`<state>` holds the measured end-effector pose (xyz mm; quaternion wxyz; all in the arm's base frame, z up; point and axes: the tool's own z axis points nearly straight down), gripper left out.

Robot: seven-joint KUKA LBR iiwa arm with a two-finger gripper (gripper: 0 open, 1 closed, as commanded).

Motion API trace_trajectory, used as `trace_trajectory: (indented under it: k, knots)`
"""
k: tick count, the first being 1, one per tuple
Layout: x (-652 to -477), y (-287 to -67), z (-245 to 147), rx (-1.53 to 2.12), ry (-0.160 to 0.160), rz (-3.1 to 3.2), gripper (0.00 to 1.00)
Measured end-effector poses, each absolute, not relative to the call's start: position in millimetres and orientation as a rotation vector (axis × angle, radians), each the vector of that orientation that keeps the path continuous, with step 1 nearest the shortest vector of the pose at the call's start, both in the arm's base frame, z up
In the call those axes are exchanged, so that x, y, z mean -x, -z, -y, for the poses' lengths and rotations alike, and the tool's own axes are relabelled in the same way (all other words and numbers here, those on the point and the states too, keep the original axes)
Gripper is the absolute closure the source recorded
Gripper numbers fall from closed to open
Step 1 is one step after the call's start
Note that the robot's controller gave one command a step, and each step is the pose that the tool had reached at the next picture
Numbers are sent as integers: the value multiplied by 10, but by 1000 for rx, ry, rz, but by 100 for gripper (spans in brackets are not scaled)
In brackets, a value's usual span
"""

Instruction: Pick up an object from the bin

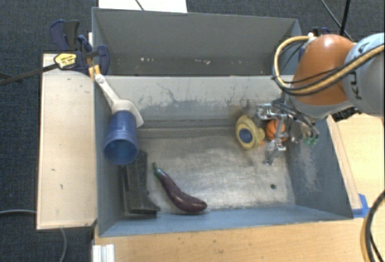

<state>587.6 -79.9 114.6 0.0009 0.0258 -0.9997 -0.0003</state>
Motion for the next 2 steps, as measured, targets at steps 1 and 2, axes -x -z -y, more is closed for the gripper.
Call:
trace_trajectory:
  k: [1, 2]
  knots:
    - [-5892, -1398, 929, 20, 7, 3145, 0]
    - [-5875, -1169, 1129, 135, -3, 3148, 0]
